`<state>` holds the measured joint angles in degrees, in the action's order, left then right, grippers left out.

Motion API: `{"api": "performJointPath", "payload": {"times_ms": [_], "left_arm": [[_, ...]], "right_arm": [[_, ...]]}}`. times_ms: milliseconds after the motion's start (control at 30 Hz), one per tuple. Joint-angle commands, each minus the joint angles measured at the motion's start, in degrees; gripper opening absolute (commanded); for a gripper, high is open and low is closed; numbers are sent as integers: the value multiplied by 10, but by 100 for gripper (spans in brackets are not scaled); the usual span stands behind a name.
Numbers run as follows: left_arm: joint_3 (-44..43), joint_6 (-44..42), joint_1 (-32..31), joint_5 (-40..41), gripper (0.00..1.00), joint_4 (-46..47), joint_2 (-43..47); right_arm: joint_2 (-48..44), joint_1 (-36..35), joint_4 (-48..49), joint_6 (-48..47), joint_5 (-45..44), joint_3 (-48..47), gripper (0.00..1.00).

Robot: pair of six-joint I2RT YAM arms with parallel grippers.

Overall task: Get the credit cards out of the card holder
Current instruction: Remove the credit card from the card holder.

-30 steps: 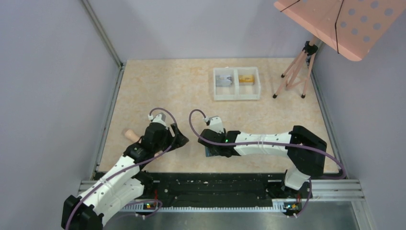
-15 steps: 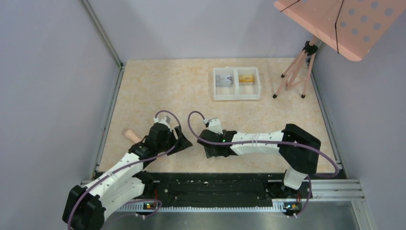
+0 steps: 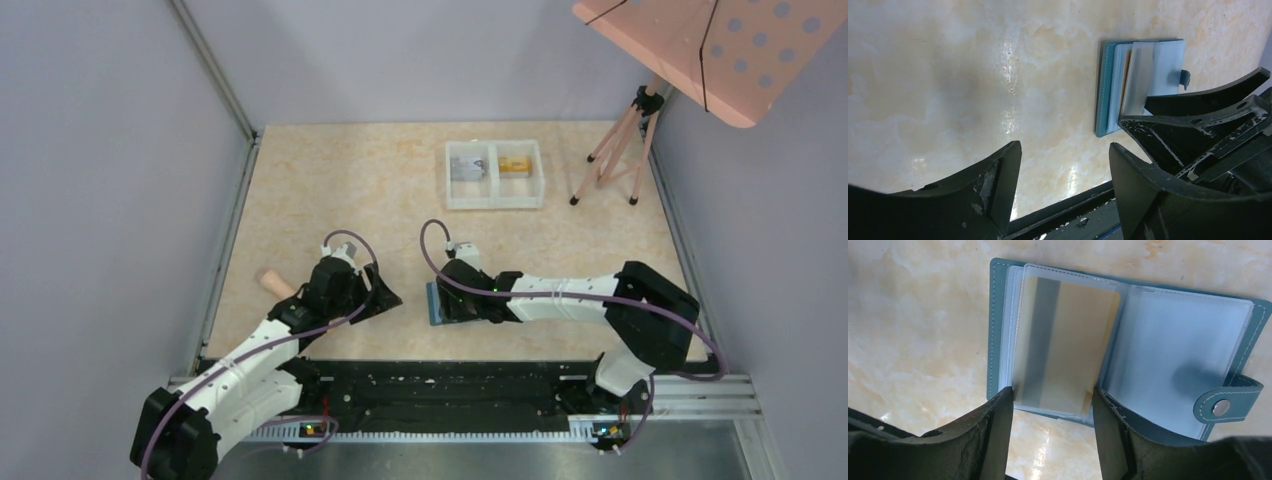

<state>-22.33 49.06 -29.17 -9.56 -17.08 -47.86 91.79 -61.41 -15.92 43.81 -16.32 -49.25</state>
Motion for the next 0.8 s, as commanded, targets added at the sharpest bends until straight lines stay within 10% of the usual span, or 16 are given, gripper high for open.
{"api": "performJointPath", "payload": {"times_ms": [0, 533, 767], "left_arm": [[-4, 3, -1, -12, 70, 30, -11], [-41, 21, -19, -85, 62, 139, -107], [-86, 22, -29, -97, 40, 166, -194]], "right_arm": [[-24, 24, 58, 5, 65, 45, 44], [-108, 107, 248, 3, 238, 176, 41], [-140, 144, 305, 5, 306, 217, 41]]}}
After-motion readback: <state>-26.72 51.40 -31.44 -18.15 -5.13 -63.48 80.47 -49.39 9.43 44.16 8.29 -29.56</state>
